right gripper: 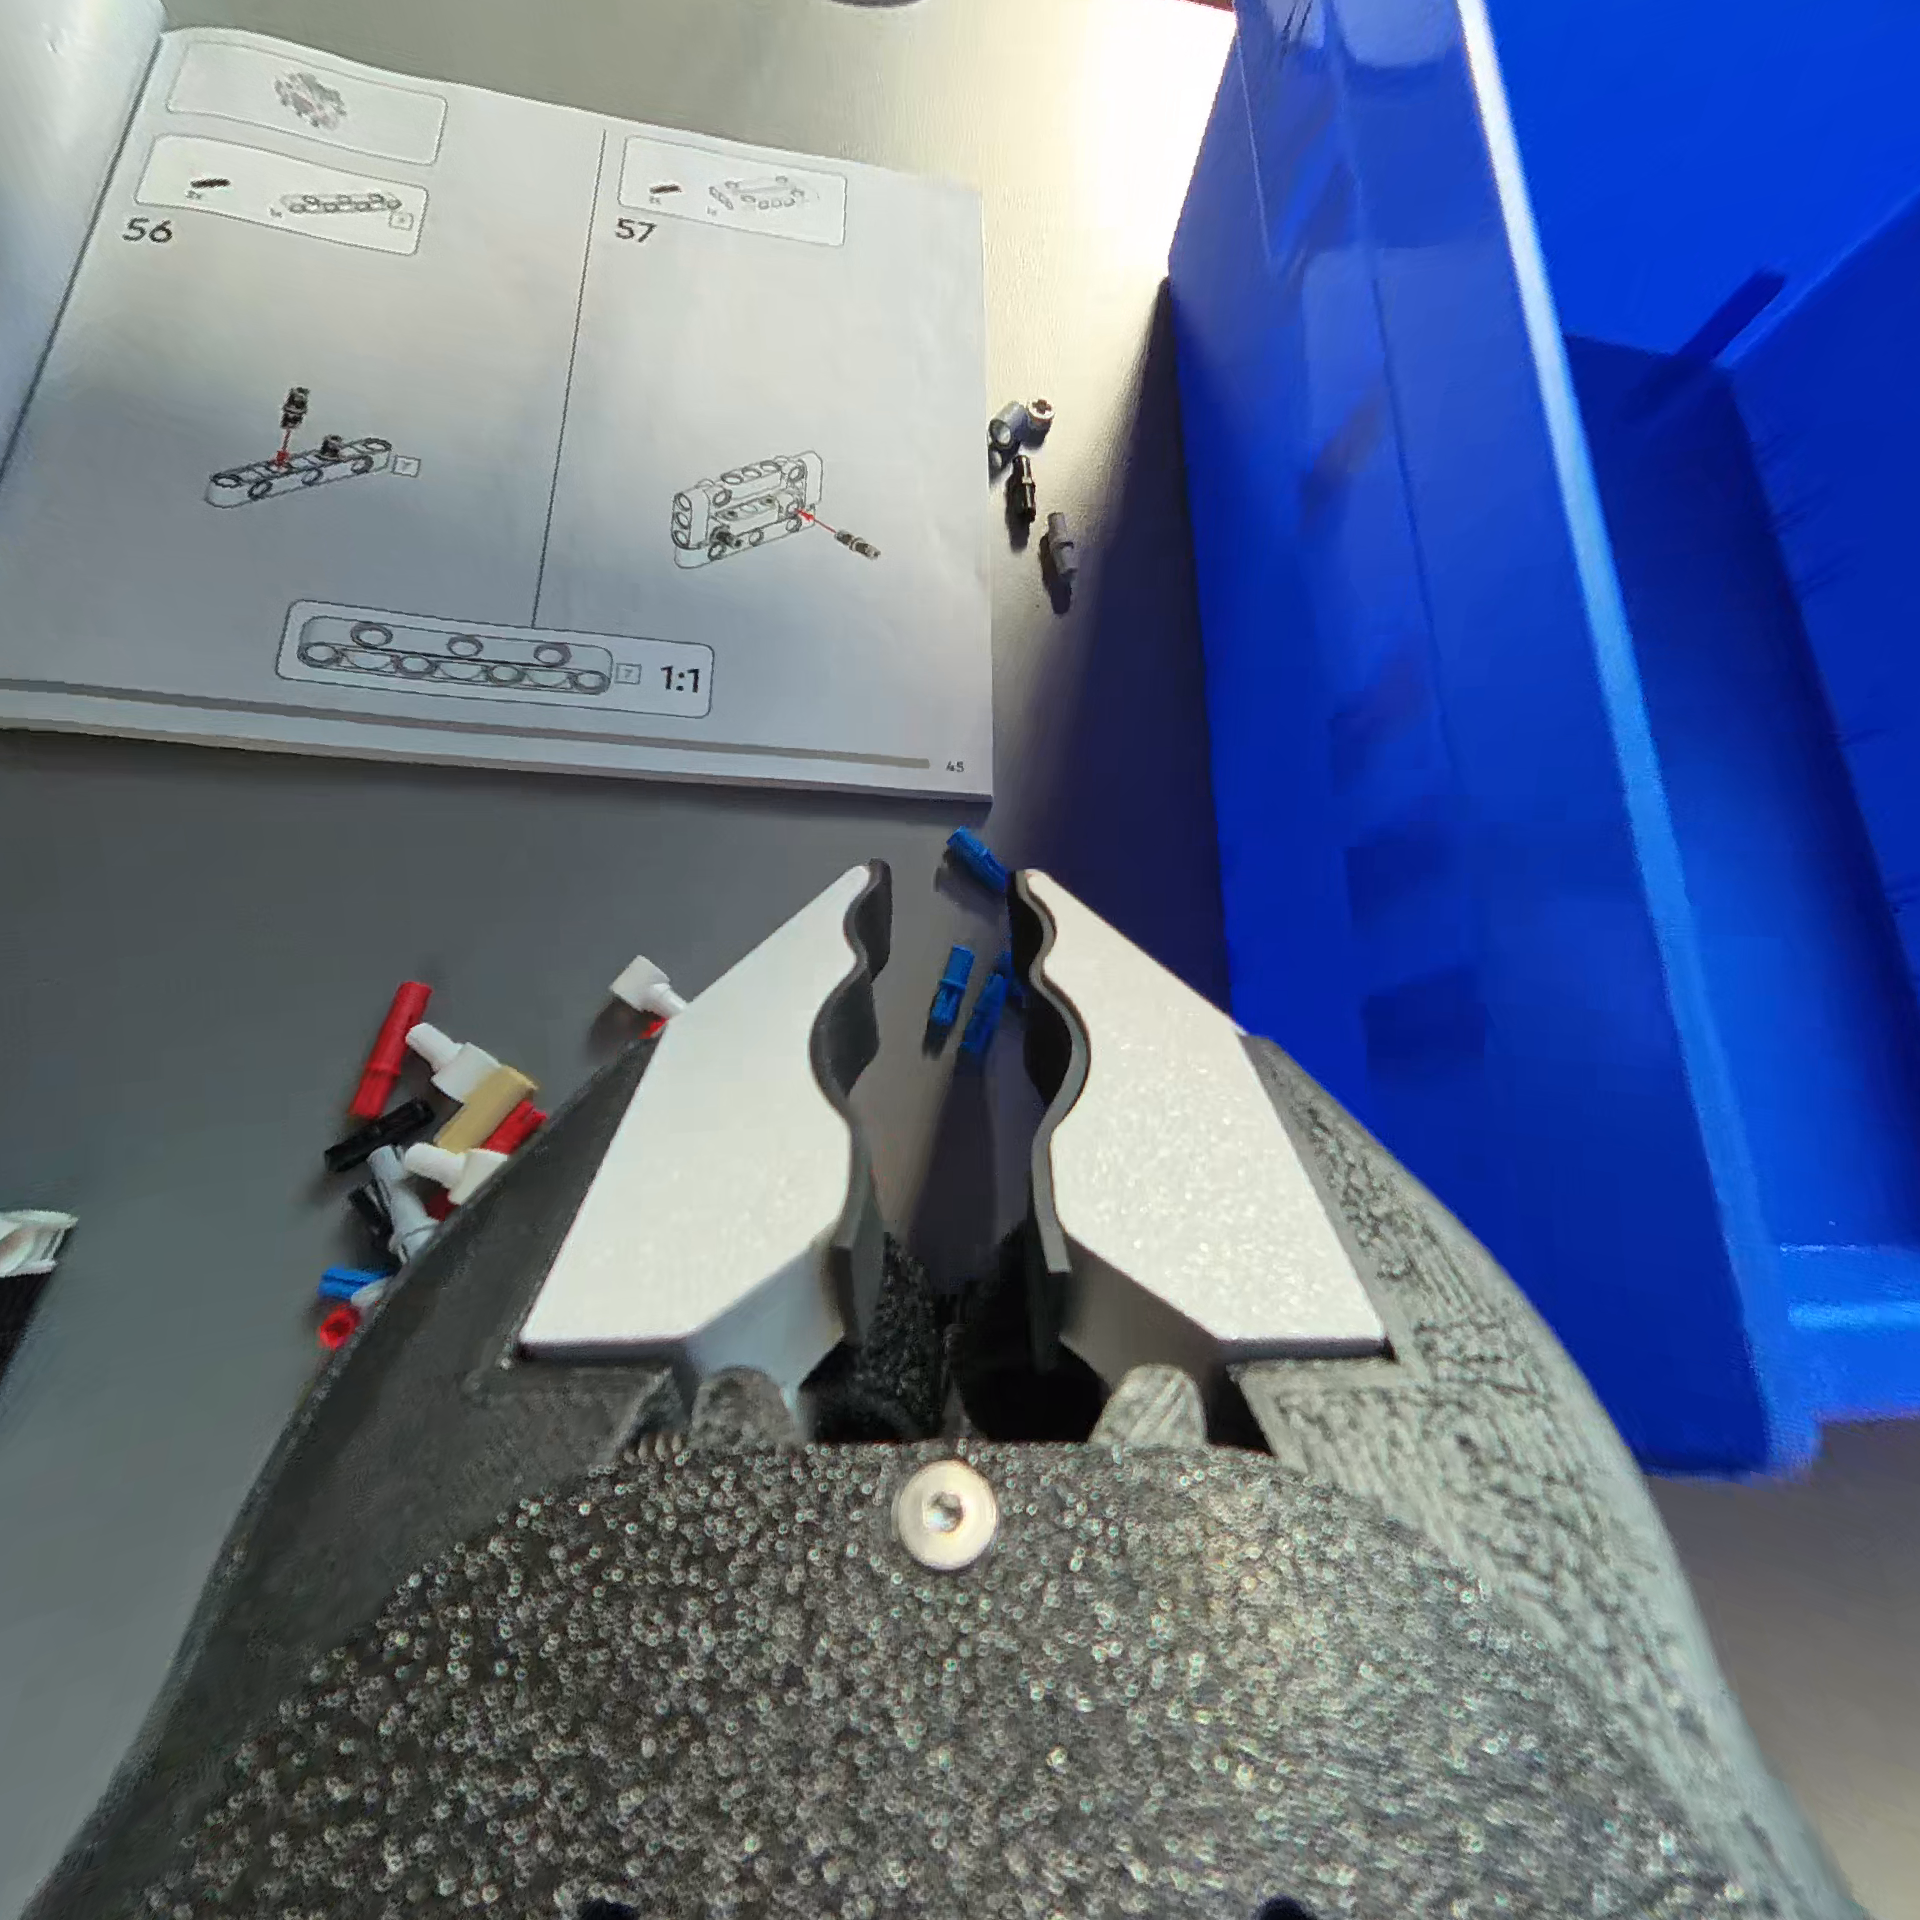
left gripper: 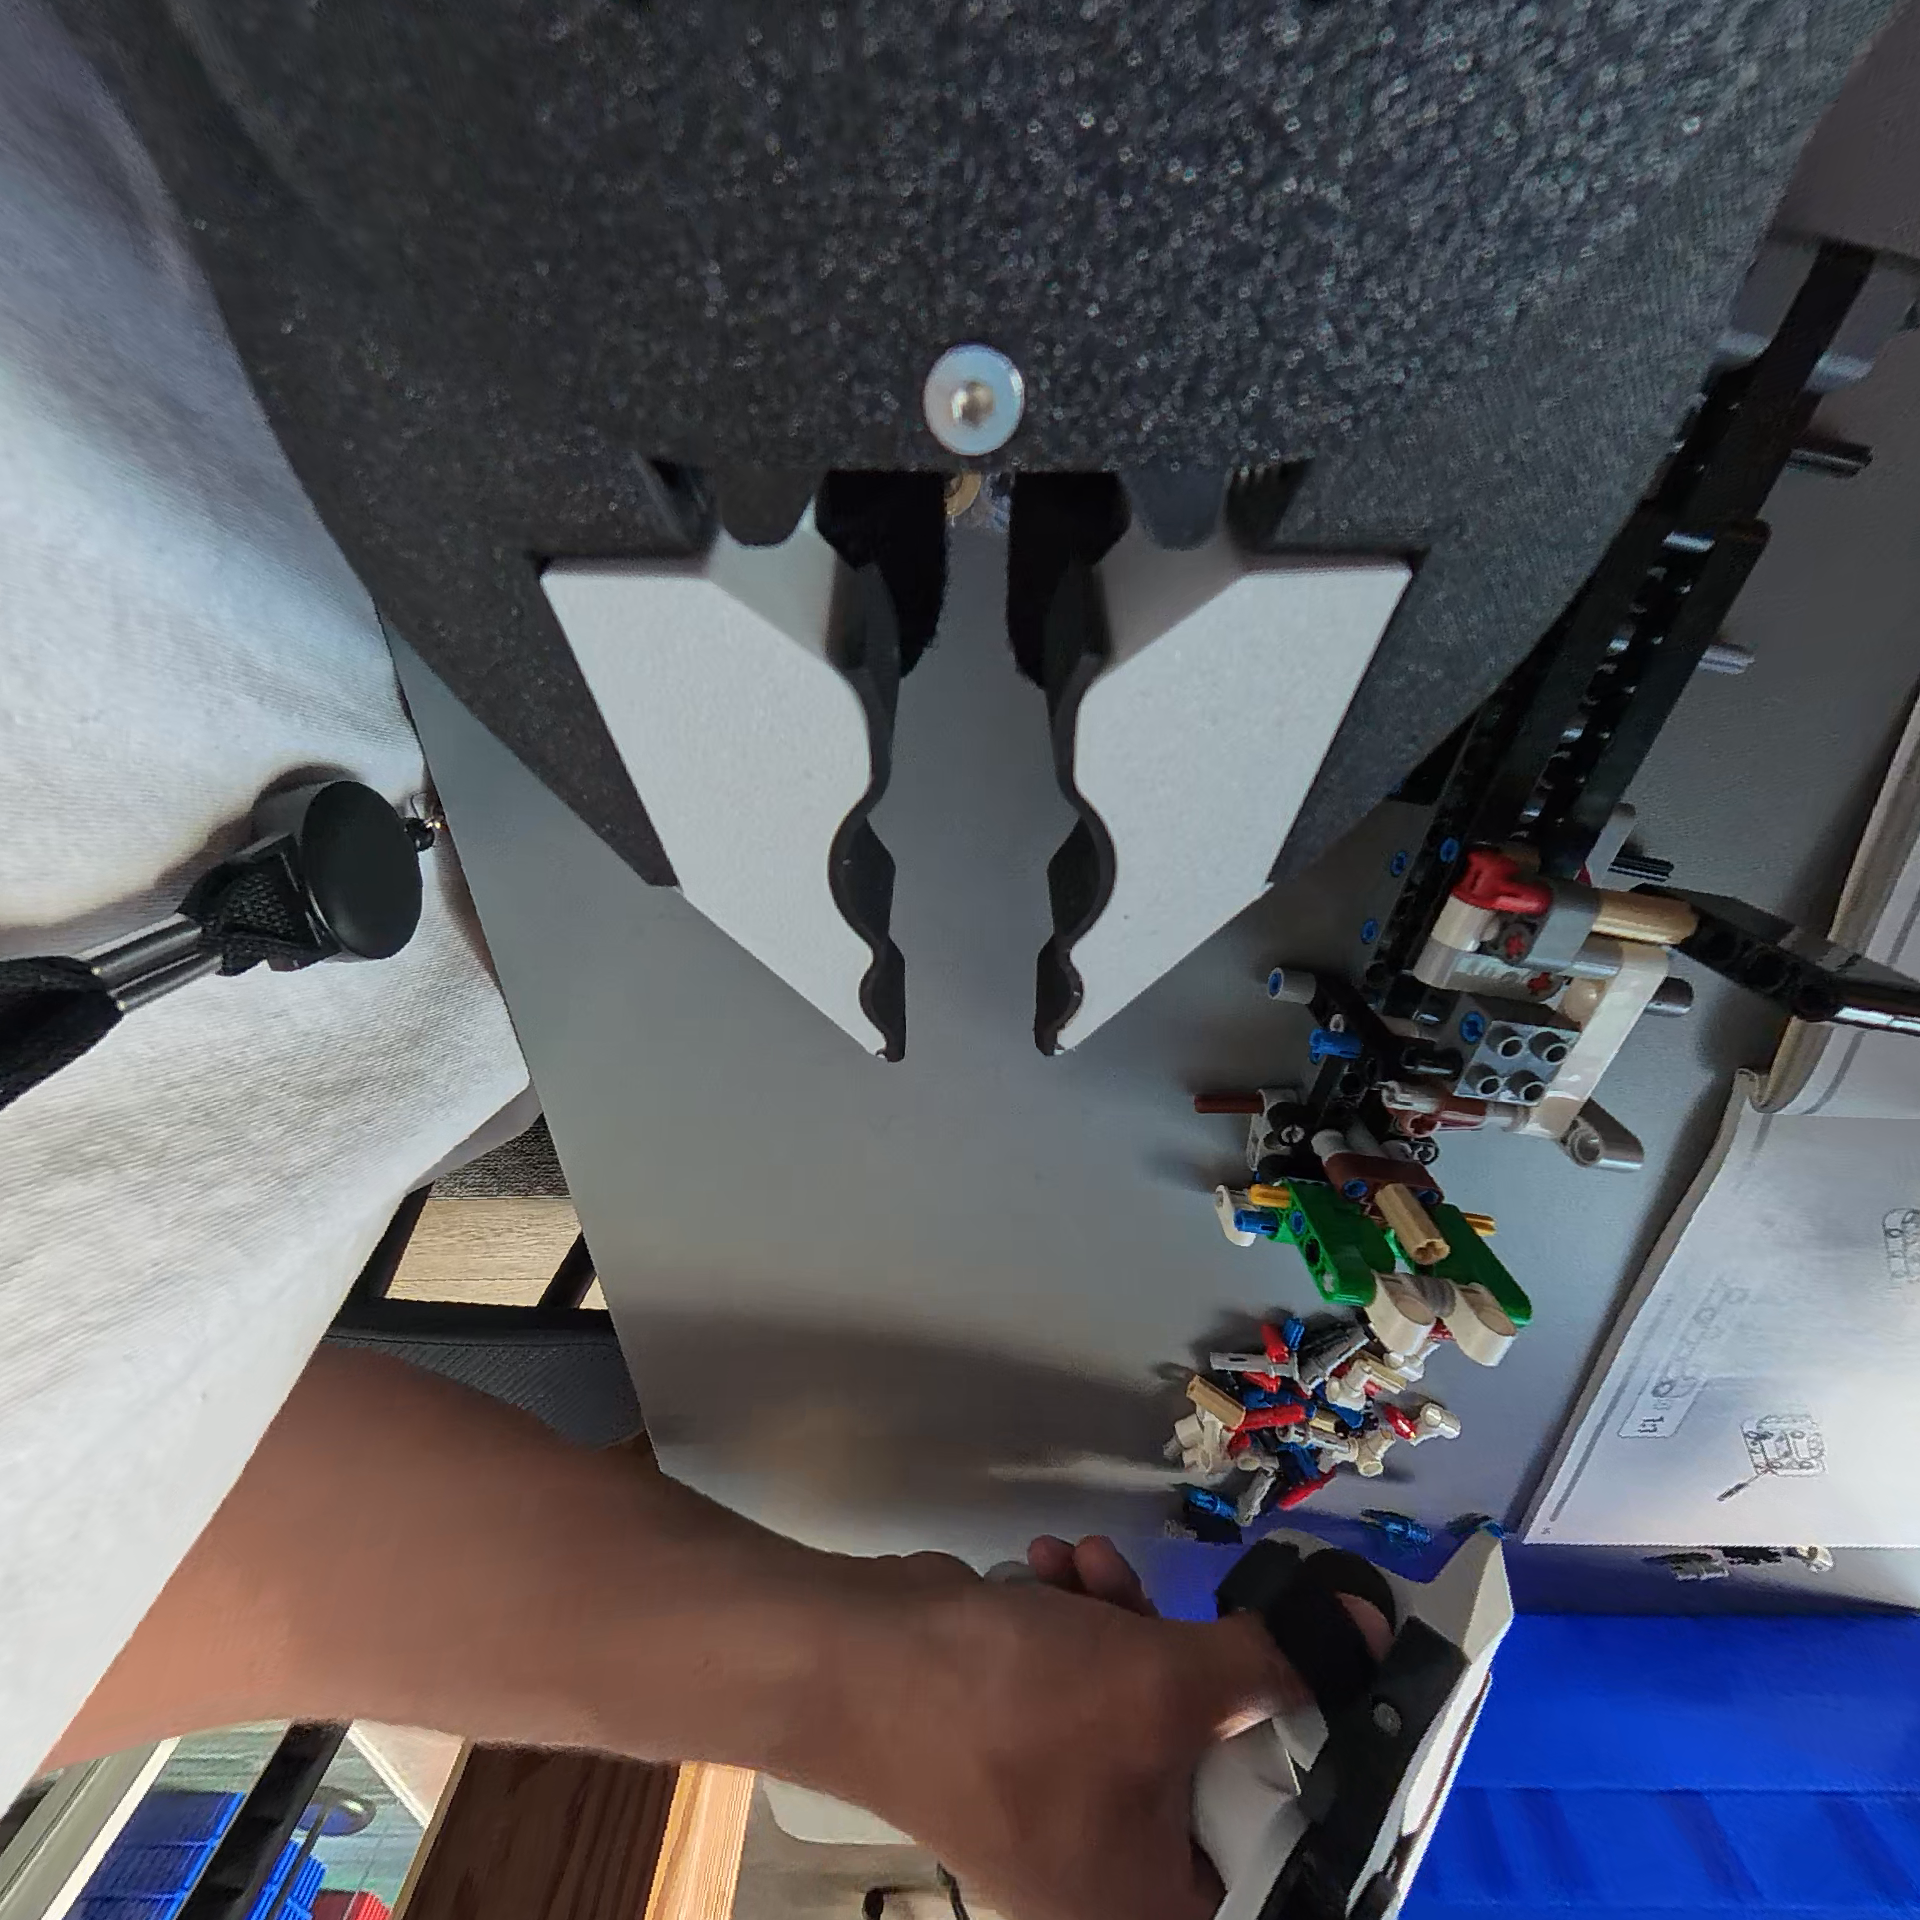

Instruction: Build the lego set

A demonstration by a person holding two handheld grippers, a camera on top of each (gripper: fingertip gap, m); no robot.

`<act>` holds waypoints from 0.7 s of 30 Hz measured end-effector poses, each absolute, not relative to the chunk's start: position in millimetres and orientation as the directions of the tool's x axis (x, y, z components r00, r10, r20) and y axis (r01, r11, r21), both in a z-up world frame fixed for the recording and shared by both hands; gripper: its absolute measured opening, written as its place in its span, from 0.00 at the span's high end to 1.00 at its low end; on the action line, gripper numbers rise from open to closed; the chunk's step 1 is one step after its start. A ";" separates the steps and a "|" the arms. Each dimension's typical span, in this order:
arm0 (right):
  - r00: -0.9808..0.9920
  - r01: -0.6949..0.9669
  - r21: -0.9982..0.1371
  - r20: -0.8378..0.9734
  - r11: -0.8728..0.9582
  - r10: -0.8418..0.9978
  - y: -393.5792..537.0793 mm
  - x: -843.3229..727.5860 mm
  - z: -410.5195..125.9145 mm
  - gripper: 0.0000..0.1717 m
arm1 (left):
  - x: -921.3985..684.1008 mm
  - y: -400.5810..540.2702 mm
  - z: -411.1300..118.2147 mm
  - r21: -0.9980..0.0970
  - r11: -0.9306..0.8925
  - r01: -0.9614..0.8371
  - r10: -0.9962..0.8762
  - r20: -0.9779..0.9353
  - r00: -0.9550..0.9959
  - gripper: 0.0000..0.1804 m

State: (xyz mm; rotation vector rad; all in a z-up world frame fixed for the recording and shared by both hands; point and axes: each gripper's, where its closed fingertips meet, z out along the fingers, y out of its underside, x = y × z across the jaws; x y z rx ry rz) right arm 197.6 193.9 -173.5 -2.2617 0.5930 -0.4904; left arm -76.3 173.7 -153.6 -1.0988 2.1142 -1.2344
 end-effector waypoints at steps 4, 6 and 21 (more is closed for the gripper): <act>0.830 -0.281 -0.694 0.171 -0.663 -0.530 201.8 206.3 -186.2 0.88 | -76.7 173.4 -153.7 -0.868 0.283 -0.407 -0.814 0.007 -0.581 0.88; 0.834 -0.288 -0.695 0.155 -0.658 -0.529 202.4 205.9 -186.2 0.89 | -76.9 173.3 -153.8 -0.868 0.284 -0.407 -0.813 0.008 -0.582 0.88; 0.771 -0.228 -0.697 0.297 -0.680 -0.563 158.0 194.2 -173.7 0.98 | -77.2 172.7 -154.3 -0.867 0.281 -0.411 -0.810 0.015 -0.586 0.88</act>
